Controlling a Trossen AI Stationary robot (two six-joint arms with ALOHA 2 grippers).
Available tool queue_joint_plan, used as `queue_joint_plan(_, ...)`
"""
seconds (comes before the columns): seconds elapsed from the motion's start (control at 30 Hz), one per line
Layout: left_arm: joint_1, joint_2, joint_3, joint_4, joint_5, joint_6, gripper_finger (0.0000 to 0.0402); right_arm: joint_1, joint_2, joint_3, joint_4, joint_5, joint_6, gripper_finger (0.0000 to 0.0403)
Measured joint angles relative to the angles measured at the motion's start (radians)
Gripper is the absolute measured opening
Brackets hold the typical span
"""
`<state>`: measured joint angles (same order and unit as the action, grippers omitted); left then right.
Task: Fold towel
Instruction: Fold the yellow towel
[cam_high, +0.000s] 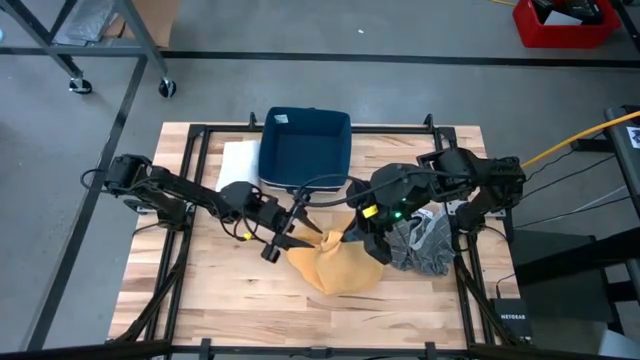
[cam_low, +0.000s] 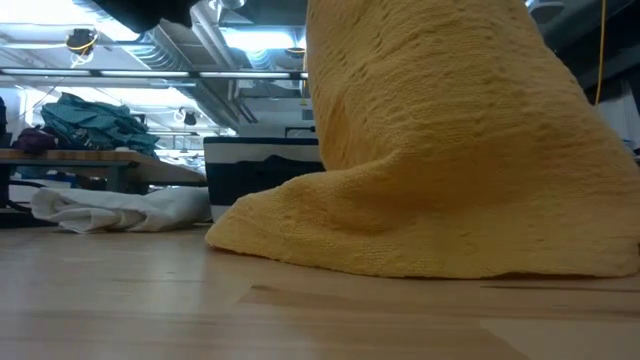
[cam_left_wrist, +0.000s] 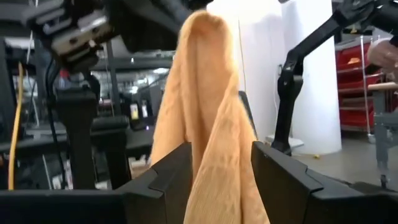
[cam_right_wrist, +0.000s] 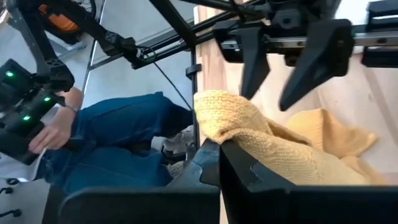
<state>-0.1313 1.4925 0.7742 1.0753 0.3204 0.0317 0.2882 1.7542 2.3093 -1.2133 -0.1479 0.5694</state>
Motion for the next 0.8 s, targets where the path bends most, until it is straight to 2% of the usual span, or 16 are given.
queue_joint_plan(0.23,0.0,0.0,0.019,0.01,-0.002,0.035,0.0159,0.0,0.0,0.0,0.012,0.06,-0.001,0.0001)
queue_joint_plan(0.53,-0.004,0.0,0.046,-0.003,0.031,0.054,0.0159,0.0,0.018,0.0,0.093,0.059,-0.018,0.0001)
queue_joint_plan(0.67,-0.013,0.0,0.046,-0.098,0.07,0.05,0.0159,0.0,0.018,0.0,0.088,0.063,-0.025,0.0001)
queue_joint_plan(0.8,-0.026,0.0,0.046,-0.264,0.077,0.082,0.0159,0.0,0.018,0.0,0.085,0.068,-0.025,0.0001)
